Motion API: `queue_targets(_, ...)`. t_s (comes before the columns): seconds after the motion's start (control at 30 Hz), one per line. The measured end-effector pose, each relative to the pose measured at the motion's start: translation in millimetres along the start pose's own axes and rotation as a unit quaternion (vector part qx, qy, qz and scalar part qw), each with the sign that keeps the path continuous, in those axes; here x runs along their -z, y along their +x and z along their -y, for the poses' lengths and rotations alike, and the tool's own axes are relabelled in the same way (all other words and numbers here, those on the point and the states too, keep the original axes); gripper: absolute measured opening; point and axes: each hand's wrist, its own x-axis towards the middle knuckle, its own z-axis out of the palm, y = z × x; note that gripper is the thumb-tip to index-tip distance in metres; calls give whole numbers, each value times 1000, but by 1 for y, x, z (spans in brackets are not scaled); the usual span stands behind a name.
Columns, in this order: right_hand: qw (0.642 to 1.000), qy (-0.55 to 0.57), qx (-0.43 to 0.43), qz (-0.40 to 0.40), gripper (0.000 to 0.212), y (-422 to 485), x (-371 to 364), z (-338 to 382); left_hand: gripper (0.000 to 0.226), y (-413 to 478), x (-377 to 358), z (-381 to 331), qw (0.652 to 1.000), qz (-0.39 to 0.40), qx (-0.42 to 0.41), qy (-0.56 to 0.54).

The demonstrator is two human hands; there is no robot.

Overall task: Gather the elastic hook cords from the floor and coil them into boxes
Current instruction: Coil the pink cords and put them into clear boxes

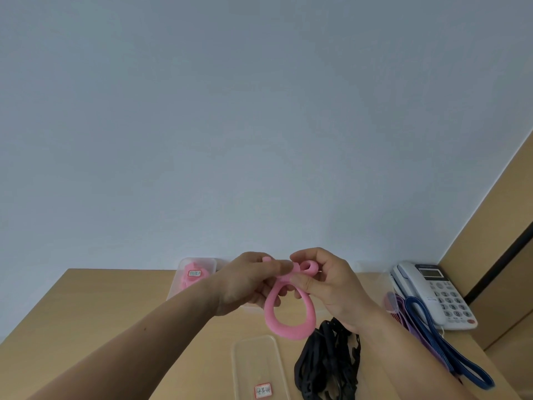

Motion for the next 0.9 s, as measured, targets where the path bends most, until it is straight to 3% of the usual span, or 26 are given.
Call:
queue_targets(0.27, 1000, 1, -12, -10, 47, 1, 0, 5, 34, -2, 5, 0, 996, -49, -76, -14)
queue_targets(0.4, 999, 33, -17, 13, 38, 0, 0, 10, 39, 0, 5, 3, 991, -58, -120, -5)
queue_targets(0.7, 999, -47, -6, -8, 38, 5, -3, 16, 36, 1, 3, 10, 985, -72, -156, 20)
queue_targets(0.9, 998, -56, 16, -14, 21, 11, -3, 12, 41, 3, 3, 10, 982, -77, -168, 35)
